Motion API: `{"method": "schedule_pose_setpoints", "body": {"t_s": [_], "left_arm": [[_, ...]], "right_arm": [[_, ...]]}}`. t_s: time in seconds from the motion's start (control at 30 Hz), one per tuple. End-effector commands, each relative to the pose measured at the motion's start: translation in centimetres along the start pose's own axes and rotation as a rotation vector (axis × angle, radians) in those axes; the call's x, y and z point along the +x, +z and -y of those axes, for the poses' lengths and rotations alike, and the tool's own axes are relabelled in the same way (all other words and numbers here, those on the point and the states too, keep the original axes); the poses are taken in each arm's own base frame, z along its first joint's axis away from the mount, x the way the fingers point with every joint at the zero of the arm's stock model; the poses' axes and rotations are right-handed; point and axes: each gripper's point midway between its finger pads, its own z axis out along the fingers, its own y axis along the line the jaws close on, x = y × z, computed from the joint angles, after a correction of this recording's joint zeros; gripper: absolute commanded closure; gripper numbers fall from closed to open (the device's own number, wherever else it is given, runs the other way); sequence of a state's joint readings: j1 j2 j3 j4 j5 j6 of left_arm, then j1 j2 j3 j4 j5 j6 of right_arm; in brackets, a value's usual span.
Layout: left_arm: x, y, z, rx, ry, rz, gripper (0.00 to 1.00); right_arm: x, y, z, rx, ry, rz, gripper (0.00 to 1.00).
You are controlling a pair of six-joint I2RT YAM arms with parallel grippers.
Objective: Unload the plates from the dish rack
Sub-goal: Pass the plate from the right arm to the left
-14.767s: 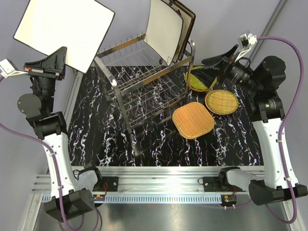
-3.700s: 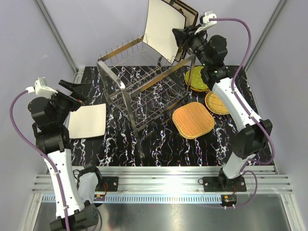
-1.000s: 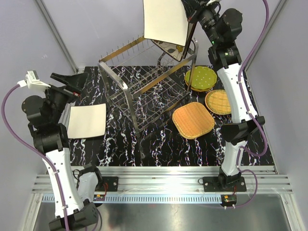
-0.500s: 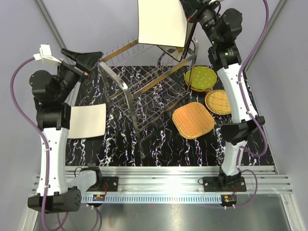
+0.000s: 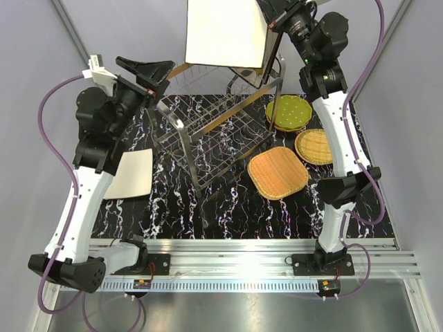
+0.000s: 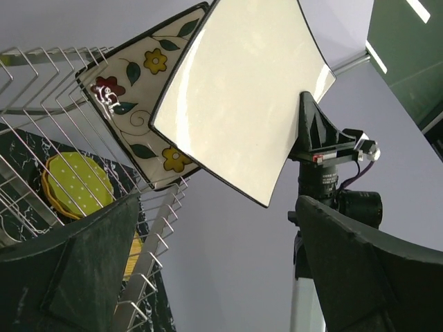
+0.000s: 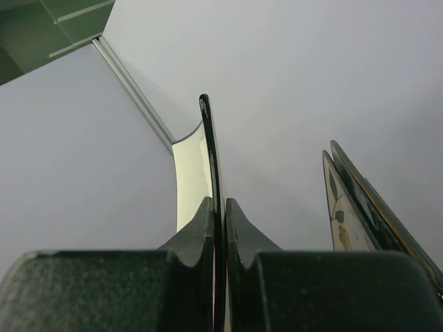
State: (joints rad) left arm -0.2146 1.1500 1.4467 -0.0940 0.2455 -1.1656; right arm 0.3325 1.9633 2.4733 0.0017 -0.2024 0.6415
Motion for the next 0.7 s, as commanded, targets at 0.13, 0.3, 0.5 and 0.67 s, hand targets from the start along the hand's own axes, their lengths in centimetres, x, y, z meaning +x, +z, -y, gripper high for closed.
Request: {"method": "schedule_pose_setpoints", "body": {"t_s": [0.13,0.3,0.5,0.67], "left_arm": [[0.0,3.1,2.1,0.062,-0.091,0.091,0.01],[1.6,5.0,3.0,0.096,-0.118,0.053,0.01],[2.7,6.7,2.7,0.087,-0.126,0.037,0.01],[2.8,7.3,3.0,0.110,-0.126,0.053,0.09]], "right_arm": [[-8.6,-2.4,-7.7,-0.167,0.193,0.215,1.00],[-7.7,-2.5,-7.8,-0.172,0.291,0.169,1.00],[-6.9,-2.8,-8.3,-0.183,0.359,0.124,1.00],[-5.7,-3.0,-8.5,-0.176,0.393,0.092,1.00]]}}
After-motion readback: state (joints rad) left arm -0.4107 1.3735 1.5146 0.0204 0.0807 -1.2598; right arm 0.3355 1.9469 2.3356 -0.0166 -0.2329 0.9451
